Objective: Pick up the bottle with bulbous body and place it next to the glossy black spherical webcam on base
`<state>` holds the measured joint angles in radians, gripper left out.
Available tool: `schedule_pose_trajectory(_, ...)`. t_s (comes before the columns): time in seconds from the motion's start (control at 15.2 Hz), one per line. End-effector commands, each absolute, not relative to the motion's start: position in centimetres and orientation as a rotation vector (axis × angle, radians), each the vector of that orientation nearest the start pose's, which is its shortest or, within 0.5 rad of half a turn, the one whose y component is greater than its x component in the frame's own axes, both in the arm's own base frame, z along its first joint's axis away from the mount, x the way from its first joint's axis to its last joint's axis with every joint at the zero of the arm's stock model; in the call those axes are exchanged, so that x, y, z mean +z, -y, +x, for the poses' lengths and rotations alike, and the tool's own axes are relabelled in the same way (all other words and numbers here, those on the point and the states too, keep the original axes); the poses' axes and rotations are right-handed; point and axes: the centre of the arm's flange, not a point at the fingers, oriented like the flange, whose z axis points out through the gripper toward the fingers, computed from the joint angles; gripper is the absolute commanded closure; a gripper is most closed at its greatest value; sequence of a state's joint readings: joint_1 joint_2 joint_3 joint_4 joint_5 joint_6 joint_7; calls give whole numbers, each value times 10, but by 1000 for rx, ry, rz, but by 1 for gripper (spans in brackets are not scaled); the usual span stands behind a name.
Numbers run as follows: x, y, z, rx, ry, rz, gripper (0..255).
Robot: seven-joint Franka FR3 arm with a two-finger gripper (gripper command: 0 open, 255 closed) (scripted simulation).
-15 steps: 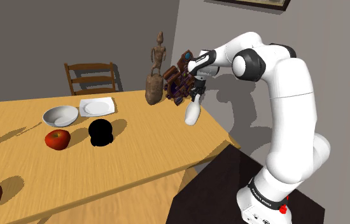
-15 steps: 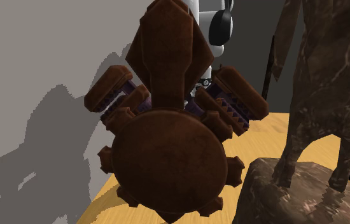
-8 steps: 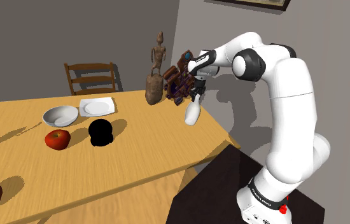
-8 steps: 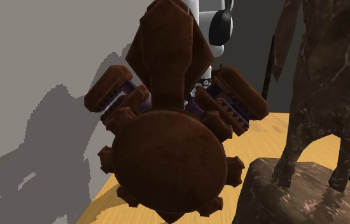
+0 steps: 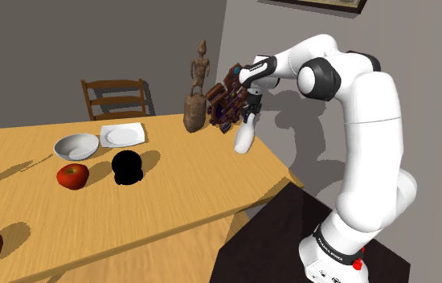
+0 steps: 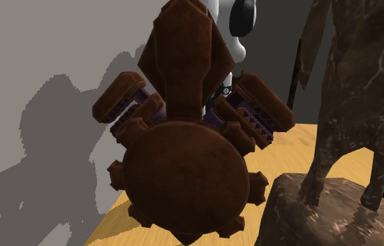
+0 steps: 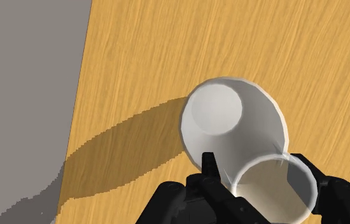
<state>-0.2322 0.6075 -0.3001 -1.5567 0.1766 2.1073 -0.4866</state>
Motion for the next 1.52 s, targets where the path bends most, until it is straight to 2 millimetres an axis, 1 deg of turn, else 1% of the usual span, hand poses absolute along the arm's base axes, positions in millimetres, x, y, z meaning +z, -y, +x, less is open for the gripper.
schedule_pose_trajectory(0.0,313,318,618,52,-141,-3142,255)
schedule_pose_trajectory(1.45,429,318,618,52,-141,-3142,255)
